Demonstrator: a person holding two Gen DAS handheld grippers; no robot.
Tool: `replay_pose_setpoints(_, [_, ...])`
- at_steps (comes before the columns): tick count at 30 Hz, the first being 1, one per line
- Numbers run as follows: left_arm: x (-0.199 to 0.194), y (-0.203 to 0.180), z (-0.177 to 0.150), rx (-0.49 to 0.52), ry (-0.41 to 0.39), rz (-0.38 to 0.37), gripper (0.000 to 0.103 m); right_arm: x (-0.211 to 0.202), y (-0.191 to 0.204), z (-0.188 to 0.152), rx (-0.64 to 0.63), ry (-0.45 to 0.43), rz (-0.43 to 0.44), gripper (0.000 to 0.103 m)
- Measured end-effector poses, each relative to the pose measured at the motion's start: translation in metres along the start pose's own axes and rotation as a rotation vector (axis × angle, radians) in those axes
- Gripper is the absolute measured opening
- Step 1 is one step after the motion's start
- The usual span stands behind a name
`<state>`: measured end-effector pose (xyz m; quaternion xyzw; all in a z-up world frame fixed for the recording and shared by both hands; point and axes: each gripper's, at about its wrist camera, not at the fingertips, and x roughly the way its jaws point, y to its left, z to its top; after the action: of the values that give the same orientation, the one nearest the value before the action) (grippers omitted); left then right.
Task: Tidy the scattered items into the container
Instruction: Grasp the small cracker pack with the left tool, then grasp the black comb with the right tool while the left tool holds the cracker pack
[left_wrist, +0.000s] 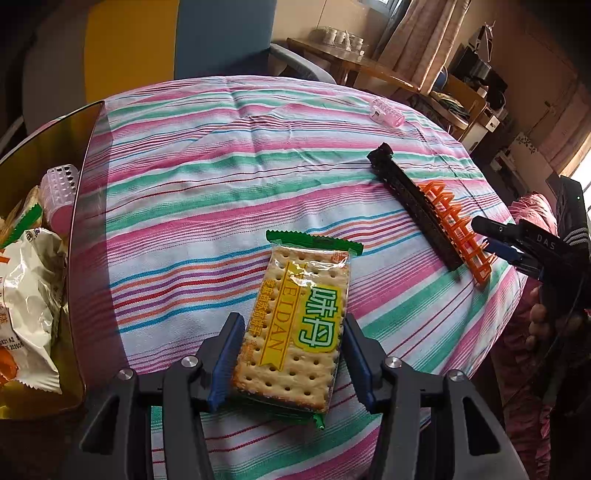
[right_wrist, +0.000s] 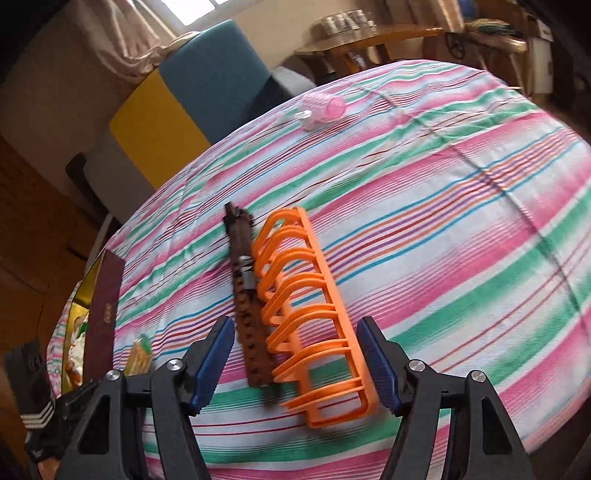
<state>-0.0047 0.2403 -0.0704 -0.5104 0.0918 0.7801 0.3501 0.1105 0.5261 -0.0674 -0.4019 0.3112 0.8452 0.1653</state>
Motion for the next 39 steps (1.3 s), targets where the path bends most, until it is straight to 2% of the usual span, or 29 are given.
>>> replay_pose_setpoints(4, [0.000,0.000,-0.001,0.000,-0.016,-0.007,0.054,-0.020,-0.018,0.003,0.036,-0.069,-0.153,0.072])
replay_pose_setpoints(7, [-0.004,0.001,-0.003,0.001,-0.025,-0.009,0.054,-0.031,-0.005,-0.001,-0.014,-0.087,-0.112,0.072])
replay_pose_setpoints(10, [-0.008,0.004,-0.005,0.000,-0.038,-0.012,0.055,-0.032,0.025,-0.007,-0.134,-0.079,-0.043,0.072])
replay_pose_setpoints(12, [-0.011,0.006,-0.005,0.002,-0.047,-0.021,0.056,-0.023,0.048,-0.009,-0.215,-0.053,-0.009,0.068])
replay_pose_setpoints(17, [-0.014,0.005,-0.006,0.036,-0.060,-0.032,0.058,0.014,0.095,-0.001,-0.360,-0.009,-0.007,0.054])
replay_pose_setpoints(21, [-0.009,0.007,-0.005,0.033,-0.043,-0.056,0.058,0.047,0.109,0.014,-0.401,0.037,-0.046,0.054])
replay_pose_setpoints(25, [-0.005,0.007,-0.006,0.047,-0.042,-0.060,0.058,0.067,0.110,0.024,-0.434,0.069,-0.119,0.052])
replay_pose_setpoints(27, [-0.005,0.006,-0.007,0.050,-0.044,-0.067,0.056,0.066,0.108,0.020,-0.439,0.079,-0.118,0.042])
replay_pose_setpoints(29, [-0.005,0.007,-0.008,0.044,-0.045,-0.080,0.054,0.066,0.106,0.017,-0.444,0.089,-0.117,0.028])
replay_pose_setpoints(30, [-0.006,0.007,-0.009,0.041,-0.045,-0.086,0.054,0.065,0.105,0.015,-0.446,0.094,-0.117,0.025])
replay_pose_setpoints(35, [-0.014,0.006,-0.016,0.027,-0.041,-0.114,0.055,0.057,0.106,-0.006,-0.456,0.105,-0.099,0.025])
replay_pose_setpoints(39, [-0.015,0.006,-0.012,0.029,-0.043,-0.087,0.060,0.049,0.105,-0.019,-0.427,0.095,-0.065,0.025])
